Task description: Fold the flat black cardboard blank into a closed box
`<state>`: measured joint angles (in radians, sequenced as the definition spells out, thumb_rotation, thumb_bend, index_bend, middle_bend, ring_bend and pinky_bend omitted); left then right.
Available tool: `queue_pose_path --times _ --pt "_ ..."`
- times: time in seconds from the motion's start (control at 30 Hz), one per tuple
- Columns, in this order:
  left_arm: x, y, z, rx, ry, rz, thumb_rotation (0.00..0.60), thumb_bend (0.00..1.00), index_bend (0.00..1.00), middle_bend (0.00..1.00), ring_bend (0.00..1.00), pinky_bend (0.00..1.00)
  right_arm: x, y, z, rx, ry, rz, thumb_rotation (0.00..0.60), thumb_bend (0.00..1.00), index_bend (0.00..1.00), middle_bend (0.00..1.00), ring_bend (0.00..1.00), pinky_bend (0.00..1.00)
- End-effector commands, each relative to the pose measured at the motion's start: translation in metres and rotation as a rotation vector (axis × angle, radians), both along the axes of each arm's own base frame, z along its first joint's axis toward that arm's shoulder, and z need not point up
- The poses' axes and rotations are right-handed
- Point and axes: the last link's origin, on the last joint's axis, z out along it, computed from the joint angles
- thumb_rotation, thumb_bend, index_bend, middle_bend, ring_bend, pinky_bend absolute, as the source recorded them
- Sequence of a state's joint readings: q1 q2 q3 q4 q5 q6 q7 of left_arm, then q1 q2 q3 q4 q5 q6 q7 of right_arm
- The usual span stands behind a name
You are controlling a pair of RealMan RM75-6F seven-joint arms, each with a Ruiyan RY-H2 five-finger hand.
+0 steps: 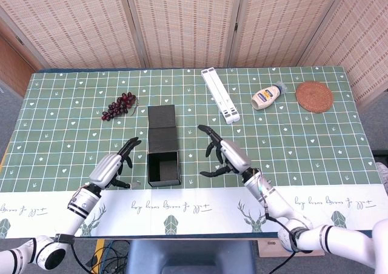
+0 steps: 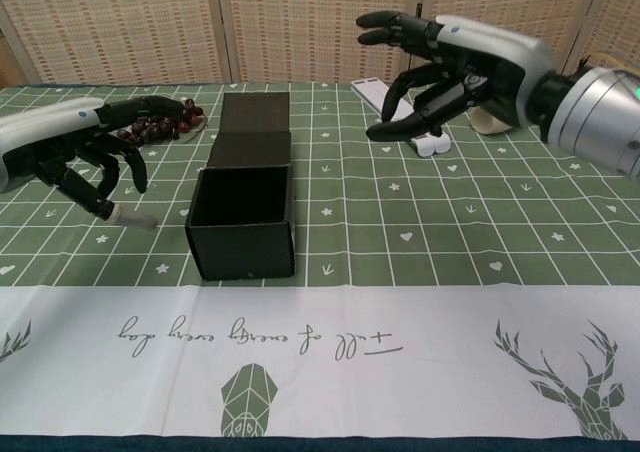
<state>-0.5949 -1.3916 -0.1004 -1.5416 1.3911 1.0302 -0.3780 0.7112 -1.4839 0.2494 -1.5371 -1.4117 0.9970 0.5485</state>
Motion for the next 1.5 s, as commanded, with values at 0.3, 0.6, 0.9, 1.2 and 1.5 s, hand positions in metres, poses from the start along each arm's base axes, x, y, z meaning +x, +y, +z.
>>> queue_pose_path --times 0.3,0.6,0.9,1.2,1.5 --pt "-0.018 0.006 -0.034 -0.161 -0.143 0.168 0.6 0.03 0.0 0.0 0.48 0.71 0.002 -0.001 0.026 -0.038 -0.001 -0.02 0.6 0.01 0.0 0.0 0.5 0.72" --pt "-0.015 0.013 -0.05 -0.203 -0.188 0.206 0.6 0.03 0.0 0.0 0.48 0.72 -0.005 0.002 0.026 -0.035 0.0 -0.032 0.6 0.01 0.0 0.0 0.5 0.72" --pt "-0.006 0.016 -0.064 -0.242 -0.245 0.239 0.6 0.03 0.0 0.0 0.48 0.72 -0.015 0.003 0.021 -0.019 0.007 -0.052 0.6 0.01 0.0 0.0 0.5 0.72" --pt "0.004 0.015 -0.077 -0.26 -0.317 0.267 0.6 0.03 0.0 0.0 0.5 0.73 -0.025 0.004 0.016 -0.005 0.002 -0.08 0.6 0.01 0.0 0.0 0.5 0.72" --pt "0.011 0.013 -0.092 -0.212 -0.407 0.328 0.6 0.03 0.16 0.14 0.58 0.73 -0.037 0.002 0.006 0.019 0.015 -0.122 0.6 0.03 0.0 0.0 0.5 0.72"
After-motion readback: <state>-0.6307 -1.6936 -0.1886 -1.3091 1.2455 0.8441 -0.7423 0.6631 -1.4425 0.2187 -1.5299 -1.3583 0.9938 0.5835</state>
